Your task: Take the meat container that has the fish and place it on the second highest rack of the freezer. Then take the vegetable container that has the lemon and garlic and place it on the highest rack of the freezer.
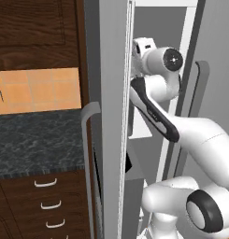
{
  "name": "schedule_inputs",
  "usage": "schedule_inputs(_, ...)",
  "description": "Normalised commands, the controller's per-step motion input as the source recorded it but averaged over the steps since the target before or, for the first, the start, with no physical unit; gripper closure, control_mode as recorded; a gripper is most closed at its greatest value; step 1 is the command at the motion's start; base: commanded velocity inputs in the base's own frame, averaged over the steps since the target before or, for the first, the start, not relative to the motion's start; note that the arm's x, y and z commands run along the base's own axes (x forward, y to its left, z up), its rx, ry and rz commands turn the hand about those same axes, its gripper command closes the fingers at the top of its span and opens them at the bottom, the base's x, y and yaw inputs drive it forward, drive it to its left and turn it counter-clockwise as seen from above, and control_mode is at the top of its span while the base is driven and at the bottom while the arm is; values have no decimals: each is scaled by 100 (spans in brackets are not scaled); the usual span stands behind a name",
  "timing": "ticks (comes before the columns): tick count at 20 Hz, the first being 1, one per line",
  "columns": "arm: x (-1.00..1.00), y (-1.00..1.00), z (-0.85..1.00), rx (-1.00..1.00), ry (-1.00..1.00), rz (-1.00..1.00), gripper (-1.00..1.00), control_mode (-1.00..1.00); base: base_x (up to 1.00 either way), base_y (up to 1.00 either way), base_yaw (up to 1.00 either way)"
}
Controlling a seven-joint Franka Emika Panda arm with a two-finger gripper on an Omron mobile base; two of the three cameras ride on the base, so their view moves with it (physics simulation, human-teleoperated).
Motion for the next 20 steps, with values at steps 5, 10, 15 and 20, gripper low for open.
schedule_inputs(5, -100, -5, 38, 5, -19, 1, -100, -100, 0, 0, 0)
schedule_inputs(10, -100, -10, 11, 8, -9, 0, -100, -100, 0, 0, 0)
schedule_inputs(15, -100, -16, 0, 10, -2, -1, -100, -100, 0, 0, 0)
schedule_inputs(20, -100, -21, -2, 2, 0, -3, -100, -100, 0, 0, 0)
